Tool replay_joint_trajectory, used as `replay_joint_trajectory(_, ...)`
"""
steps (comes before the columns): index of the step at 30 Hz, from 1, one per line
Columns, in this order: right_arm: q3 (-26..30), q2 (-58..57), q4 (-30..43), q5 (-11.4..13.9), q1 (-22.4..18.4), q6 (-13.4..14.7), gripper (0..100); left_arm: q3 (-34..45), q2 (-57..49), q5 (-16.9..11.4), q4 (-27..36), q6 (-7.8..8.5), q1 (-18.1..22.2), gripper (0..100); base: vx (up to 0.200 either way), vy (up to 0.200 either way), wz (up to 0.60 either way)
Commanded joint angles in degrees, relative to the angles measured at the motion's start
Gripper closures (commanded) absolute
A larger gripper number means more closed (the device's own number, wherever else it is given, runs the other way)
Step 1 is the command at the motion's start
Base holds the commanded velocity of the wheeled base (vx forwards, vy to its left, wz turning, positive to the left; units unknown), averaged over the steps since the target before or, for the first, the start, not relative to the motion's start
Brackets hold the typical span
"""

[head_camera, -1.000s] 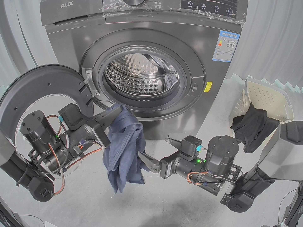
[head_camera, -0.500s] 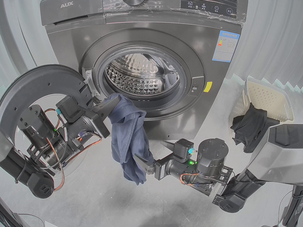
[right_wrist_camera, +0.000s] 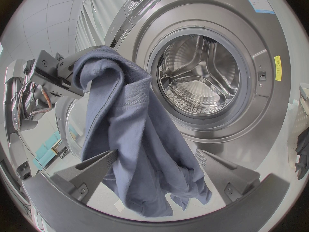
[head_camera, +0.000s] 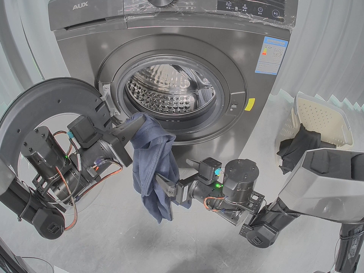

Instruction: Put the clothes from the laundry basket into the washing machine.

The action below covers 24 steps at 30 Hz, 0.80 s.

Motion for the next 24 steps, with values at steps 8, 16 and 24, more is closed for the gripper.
replay_joint_trajectory(8,-1.46,0.73,-0.75,0.09,2.46,0.01,0,0.08,0.67,0.06,-0.01,0.04,0.61,100,0.000,0.000,0.00)
replay_joint_trajectory(16,-1.99,3.11,-0.83,0.18,3.08,0.10,0,0.08,-0.04,0.14,-0.01,0.21,0.34,100,0.000,0.000,0.00)
replay_joint_trajectory(24,-7.62,6.89,-0.83,0.00,2.11,0.10,0,-0.18,-0.21,0.14,-0.10,0.12,0.08,100,0.000,0.000,0.00)
